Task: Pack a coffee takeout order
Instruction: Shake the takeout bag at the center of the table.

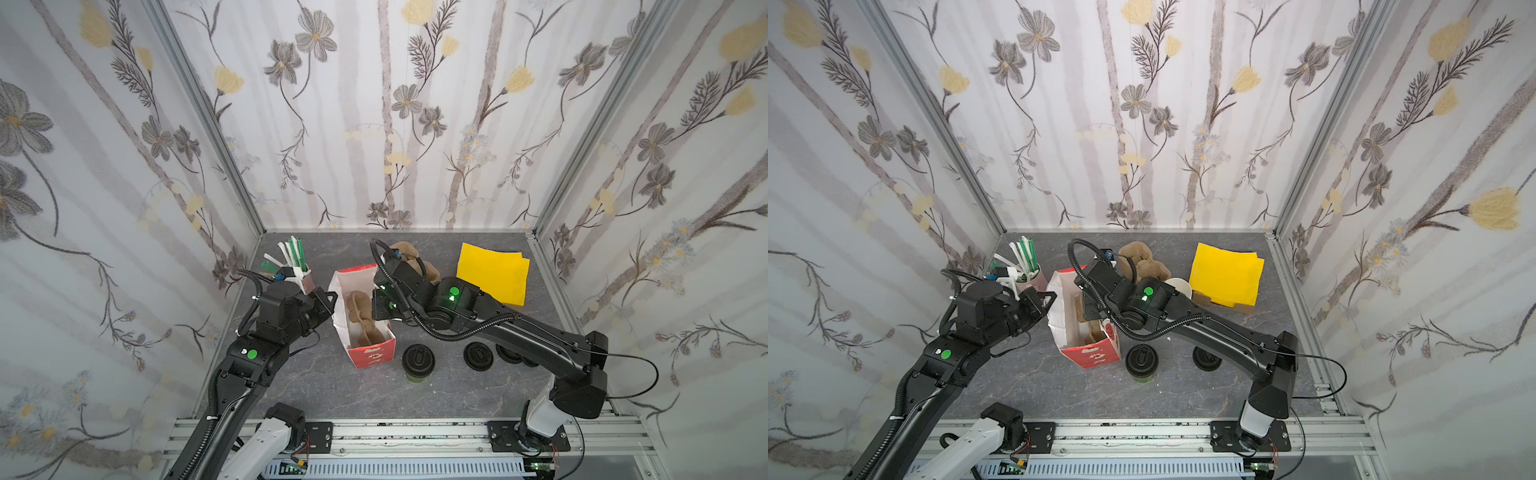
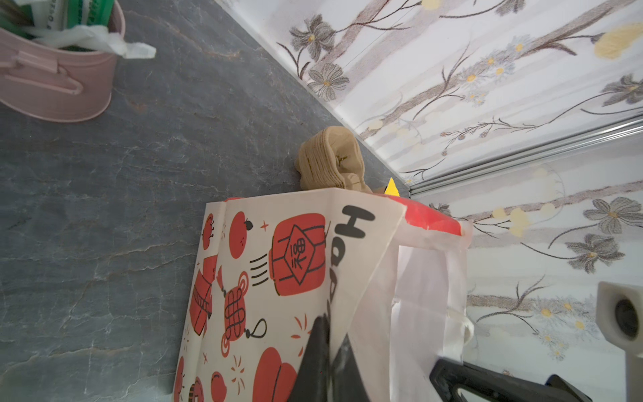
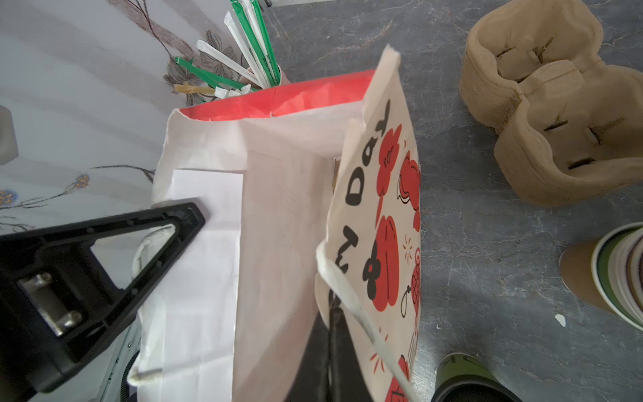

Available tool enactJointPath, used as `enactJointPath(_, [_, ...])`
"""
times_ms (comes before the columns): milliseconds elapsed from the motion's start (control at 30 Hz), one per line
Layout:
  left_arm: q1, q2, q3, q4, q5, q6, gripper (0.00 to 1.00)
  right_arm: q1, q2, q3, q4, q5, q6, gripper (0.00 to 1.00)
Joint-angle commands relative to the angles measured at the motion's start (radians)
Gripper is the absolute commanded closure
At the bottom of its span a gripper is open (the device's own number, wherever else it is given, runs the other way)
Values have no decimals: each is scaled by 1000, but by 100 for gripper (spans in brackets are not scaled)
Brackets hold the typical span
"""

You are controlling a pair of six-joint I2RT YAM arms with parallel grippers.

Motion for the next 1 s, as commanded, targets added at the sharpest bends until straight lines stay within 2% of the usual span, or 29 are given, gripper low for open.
enactJointPath(0, [-3,8,-9,-6,6,-49,100,-3,28,32,-63,-19,27,100])
enactJointPath(67, [-3,8,-25,-7,3,-52,100,-8,43,53,-77,-42,26,100])
enactJointPath(100, [-4,5,-33,-7,2,-52,100,-10,46,64,-81,-56,26,94])
enactJointPath(167, [-6,-1,-48,-7,-1,-52,100,-11,47,89,-86,-66,26,75])
enactJointPath(300, [-5,-10,-64,-8,-3,-52,100,-11,41,178,-146,-42,27,53])
enactJointPath(433, [-7,-17,-71,-7,-3,-54,100,-4,42,264,-200,-27,28,46])
enactJointPath(533, [-6,-18,-63,-6,-3,-55,100,15,61,295,-229,-36,28,46])
enactJointPath(800, [-6,-23,-60,-7,-21,-49,100,64,184,340,-230,-120,29,64])
enactJointPath(967, [-7,-32,-72,-7,-33,-61,100,63,308,404,-263,-60,50,73])
